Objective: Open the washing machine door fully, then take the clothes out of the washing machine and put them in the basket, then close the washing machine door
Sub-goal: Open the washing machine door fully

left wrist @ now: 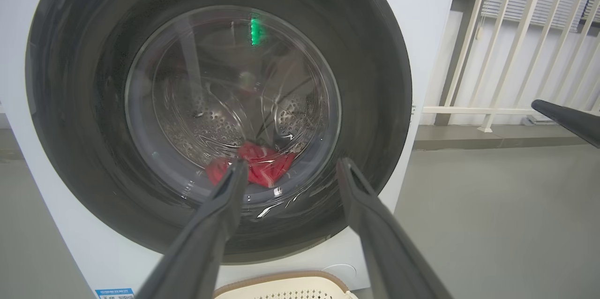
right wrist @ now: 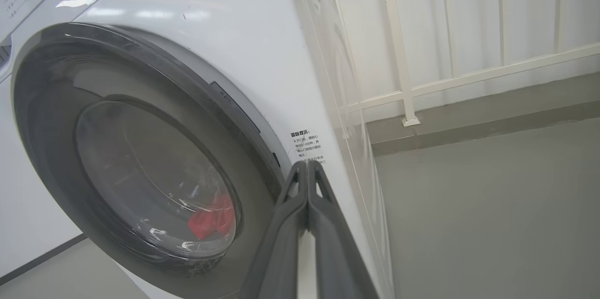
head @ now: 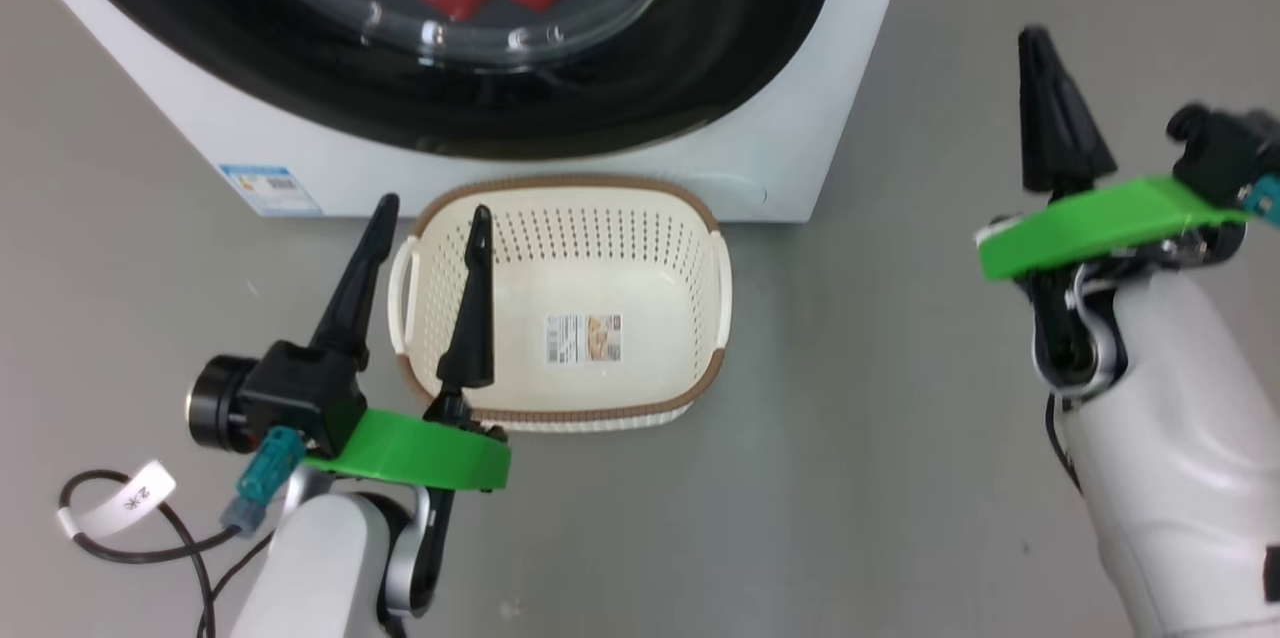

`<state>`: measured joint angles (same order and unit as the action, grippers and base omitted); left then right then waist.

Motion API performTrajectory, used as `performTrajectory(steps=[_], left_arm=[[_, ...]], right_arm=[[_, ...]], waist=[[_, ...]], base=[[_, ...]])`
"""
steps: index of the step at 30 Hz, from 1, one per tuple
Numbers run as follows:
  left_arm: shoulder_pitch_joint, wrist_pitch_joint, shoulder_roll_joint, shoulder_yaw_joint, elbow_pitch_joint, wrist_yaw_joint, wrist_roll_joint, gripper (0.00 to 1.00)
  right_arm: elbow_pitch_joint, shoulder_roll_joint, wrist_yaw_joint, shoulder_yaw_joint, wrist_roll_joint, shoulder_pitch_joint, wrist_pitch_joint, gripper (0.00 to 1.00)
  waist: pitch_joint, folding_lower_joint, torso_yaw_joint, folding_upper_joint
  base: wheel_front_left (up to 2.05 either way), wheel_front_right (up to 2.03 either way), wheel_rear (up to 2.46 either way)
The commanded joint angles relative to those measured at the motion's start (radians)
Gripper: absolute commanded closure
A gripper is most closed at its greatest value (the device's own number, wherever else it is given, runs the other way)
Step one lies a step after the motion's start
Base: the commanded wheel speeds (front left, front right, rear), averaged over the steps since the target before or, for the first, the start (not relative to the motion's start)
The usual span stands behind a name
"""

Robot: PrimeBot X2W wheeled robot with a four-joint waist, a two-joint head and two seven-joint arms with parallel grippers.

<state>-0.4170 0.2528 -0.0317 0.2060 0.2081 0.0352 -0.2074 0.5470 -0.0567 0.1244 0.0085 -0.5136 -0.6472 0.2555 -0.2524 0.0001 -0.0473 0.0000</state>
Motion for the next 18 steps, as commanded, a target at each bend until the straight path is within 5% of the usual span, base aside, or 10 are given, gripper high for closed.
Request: performTrajectory(steps=[1, 10, 18], left_arm=[[-0.031, 0.009, -0.018, -0.024, -0.034, 0.008, 0.004, 0.0], [-0.048, 0.009, -0.018, -0.02, -0.069, 0.009, 0.01, 0.0], [-0.068, 0.009, -0.018, -0.021, -0.09, 0.002, 0.019, 0.0]], right_arm=[[-0.016, 0.006, 0.006, 0.017, -0.024, -0.036, 0.006, 1.0], [0.05, 0.006, 0.006, 0.058, -0.25, -0.187, -0.009, 1.0], [0.045, 0.002, 0.006, 0.048, -0.406, -0.308, -0.169, 1.0]], waist=[[-0.045, 0.0, -0.014, 0.0], [-0.113, 0.0, -0.02, 0.0], [-0.172, 0.0, -0.026, 0.0]], base=[[0.0, 0.0, 0.0], [0.0, 0.0, 0.0], [0.0, 0.0, 0.0]])
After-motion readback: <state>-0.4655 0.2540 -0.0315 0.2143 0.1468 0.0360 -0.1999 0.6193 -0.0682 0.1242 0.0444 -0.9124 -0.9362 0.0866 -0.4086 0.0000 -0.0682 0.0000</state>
